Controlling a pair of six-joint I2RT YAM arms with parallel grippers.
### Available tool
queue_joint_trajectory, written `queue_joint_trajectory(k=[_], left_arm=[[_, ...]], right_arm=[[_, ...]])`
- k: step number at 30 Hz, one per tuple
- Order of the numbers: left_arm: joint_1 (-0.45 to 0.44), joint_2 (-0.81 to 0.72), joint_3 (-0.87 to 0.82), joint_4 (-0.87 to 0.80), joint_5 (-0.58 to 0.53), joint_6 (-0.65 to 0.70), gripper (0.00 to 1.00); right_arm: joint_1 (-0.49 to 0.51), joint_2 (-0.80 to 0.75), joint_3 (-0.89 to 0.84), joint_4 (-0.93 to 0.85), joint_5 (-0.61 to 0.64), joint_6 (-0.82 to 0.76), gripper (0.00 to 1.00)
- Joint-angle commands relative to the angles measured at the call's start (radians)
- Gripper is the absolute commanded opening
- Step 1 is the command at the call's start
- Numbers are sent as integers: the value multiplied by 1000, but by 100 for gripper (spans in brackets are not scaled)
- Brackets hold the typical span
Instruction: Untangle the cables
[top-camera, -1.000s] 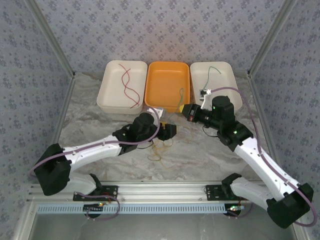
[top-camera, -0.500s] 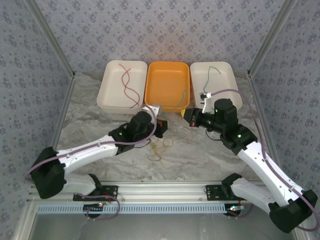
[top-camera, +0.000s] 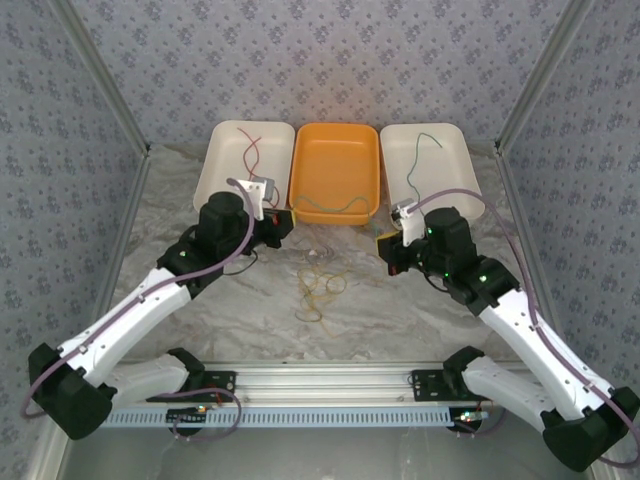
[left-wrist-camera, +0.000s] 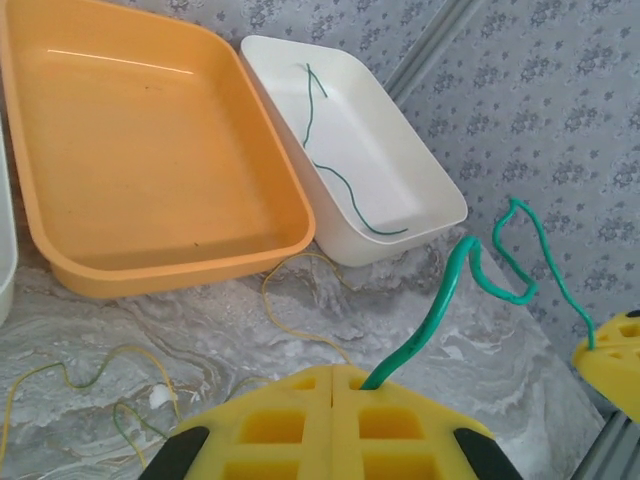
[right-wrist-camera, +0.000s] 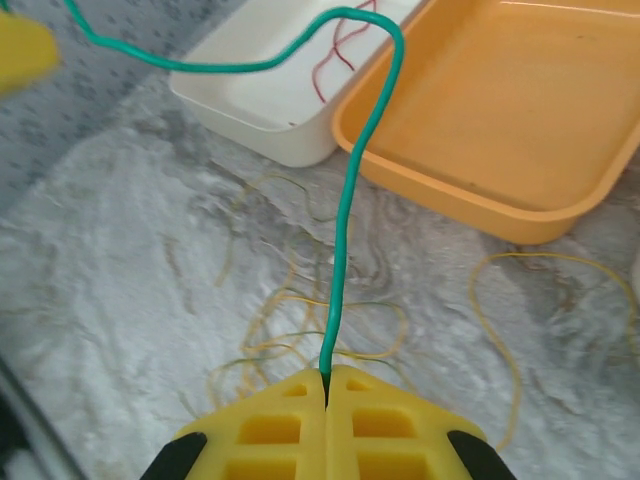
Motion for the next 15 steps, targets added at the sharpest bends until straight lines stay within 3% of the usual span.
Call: queue_joint_trajectory(k=[1,7,10,15], left_arm=[[18,-42,88,-114,-77,82,0],[70,7,190,-257,-315,417,0],[73,38,179,-264,-488,578,0],[99,49,162,-271,-709,698,0]], right_arm=[[44,24,23,-90,157,-150,0],[198,49,94,-231,316,-246,0],[299,83,125,-320,547,-294,0],[379,111,113,-403,881,-429,0]])
